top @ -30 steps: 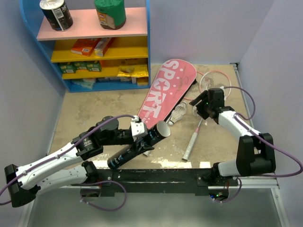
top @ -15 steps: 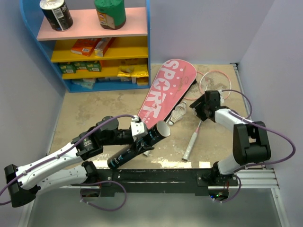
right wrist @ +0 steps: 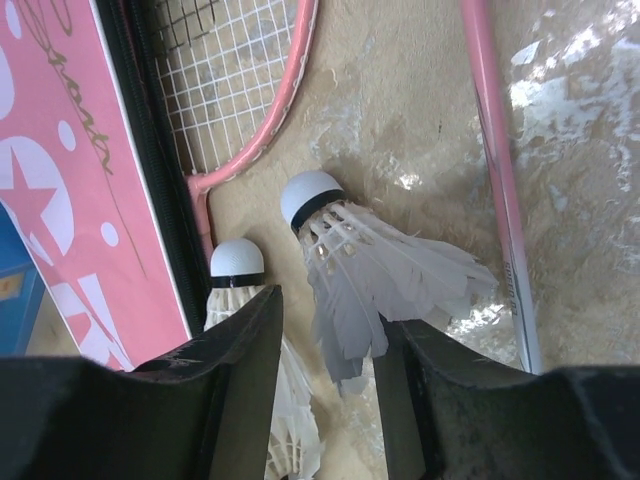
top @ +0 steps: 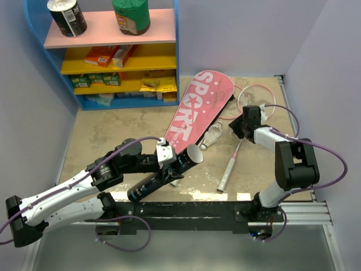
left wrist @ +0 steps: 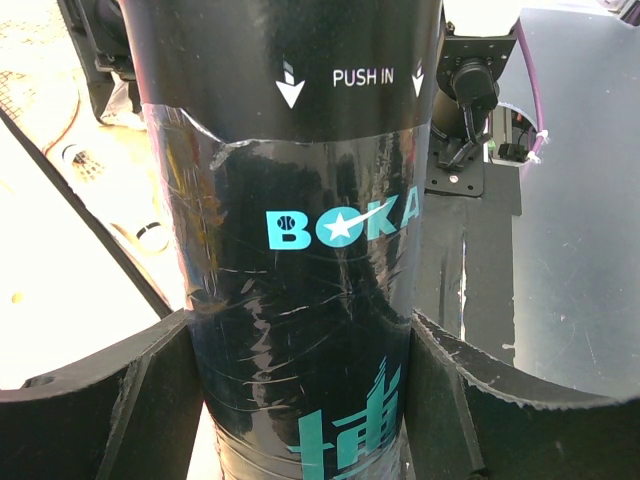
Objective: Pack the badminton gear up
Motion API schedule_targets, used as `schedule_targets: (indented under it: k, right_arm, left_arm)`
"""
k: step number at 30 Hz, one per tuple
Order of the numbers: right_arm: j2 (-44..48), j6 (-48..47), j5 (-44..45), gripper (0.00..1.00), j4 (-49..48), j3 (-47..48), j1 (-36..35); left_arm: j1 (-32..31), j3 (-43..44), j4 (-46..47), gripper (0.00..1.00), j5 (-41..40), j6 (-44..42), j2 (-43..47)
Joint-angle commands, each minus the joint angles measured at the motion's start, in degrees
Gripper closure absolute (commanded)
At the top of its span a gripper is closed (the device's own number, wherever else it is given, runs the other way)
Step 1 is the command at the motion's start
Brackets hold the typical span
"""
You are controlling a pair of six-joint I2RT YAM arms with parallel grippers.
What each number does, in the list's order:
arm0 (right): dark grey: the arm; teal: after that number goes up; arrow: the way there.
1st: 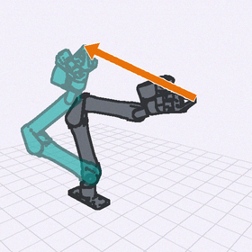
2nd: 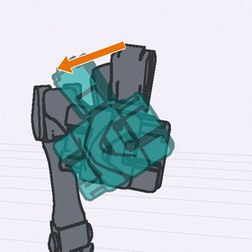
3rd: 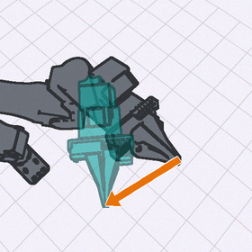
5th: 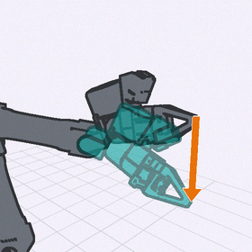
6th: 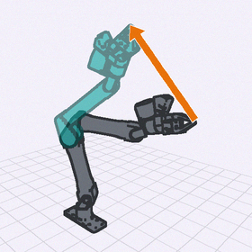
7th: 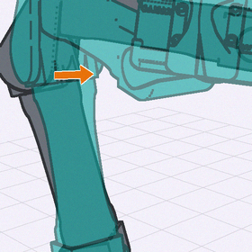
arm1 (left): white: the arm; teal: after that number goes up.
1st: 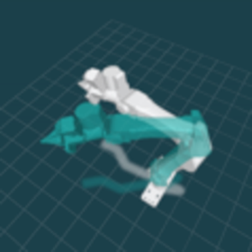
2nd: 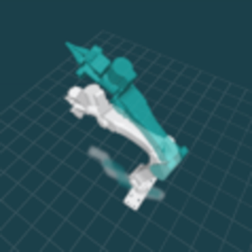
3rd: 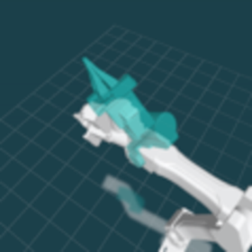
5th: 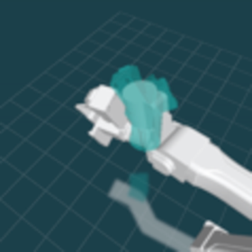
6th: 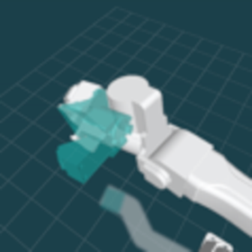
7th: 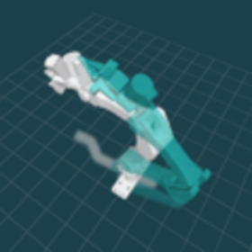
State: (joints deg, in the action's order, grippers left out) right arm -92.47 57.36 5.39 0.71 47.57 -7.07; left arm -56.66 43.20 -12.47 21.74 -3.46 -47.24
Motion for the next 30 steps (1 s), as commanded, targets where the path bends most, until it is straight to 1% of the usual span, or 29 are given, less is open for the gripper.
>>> schedule_targets:
  k: [1, 2, 5, 6, 8, 12, 14, 15, 19, 21, 23, 26, 28, 29, 30]
  right_arm:
    - [3.2, -0.3, 3.9, 0.59, -1.9, 1.6, 0.1]
    - [3.3, -0.4, 4.5, 0.6, -1.8, 1.6, 0.1]
    - [3.4, -0.8, 5.0, 0.73, -1.5, 1.9, 0.1]
    - [3.3, -1.5, 4.9, 0.86, -1.3, 2.4, 0.2]
    - [3.3, -2.1, 4.7, 1.0, -1.1, 3.0, 0.1]
    - [6.5, -5.4, 4.8, 1.0, -0.9, 3.8, 0.2]
    - [8.9, -8.1, 5.6, 1.0, 1.8, 4.4, 0.2]
    - [12.0, -9.3, 6.1, 1.0, 2.7, 4.6, 0.2]
    - [19.9, -14.7, 3.9, 1.0, 8.7, 5.7, 0.1]
    - [22.1, -18.2, -2.2, 1.0, 9.8, 6.0, 0.1]
    - [24.4, -20.4, -7.2, 1.0, 14.1, 7.5, 0.0]
    - [28.8, -27.9, -11.6, 1.0, 18.2, 9.0, 0.0]
    - [31.2, -31.2, -13.6, 1.0, 22.1, 10.3, 0.0]
    - [34.1, -34.1, -14.5, 1.0, 22.9, 11.5, -0.1]
    - [35.3, -35.3, -18.2, 1.0, 23.5, 11.8, 0.0]
  left_arm:
    - [0.1, -0.2, 1.7, 1.0, 0.2, 0.8, 0.4]
    - [0.1, -0.2, 1.7, 1.0, 0.3, 0.8, 0.3]
    - [0.0, -0.2, 1.7, 1.0, 0.4, 0.8, 0.4]
    - [0.1, -0.2, 1.7, 1.0, 0.4, 0.9, 0.3]
    - [0.1, -0.2, 1.7, 1.0, 0.2, 0.8, 0.3]
    - [0.1, -0.3, 1.7, 1.0, 0.1, 0.8, 0.5]
    - [0.0, -0.3, 1.7, 1.0, 0.0, 0.7, 0.4]
    - [0.1, -0.3, 1.7, 1.0, 0.0, 0.7, 0.4]
    - [-0.1, -0.5, 2.0, 1.0, 0.1, 0.7, 0.2]
    - [-0.1, -0.6, 2.0, 1.0, -0.1, 0.4, -0.2]
    - [0.0, -0.6, 1.9, 1.0, -0.1, 0.0, -0.5]
    - [-0.1, -0.4, 1.6, 1.0, -0.7, -0.5, -1.2]
    - [0.0, -0.7, 1.4, 1.0, -1.3, -0.8, -1.5]
    - [0.0, -0.7, 1.5, 1.0, -1.9, -1.3, -1.5]
    - [0.0, -1.0, 1.6, 1.0, -2.3, -1.5, -1.4]
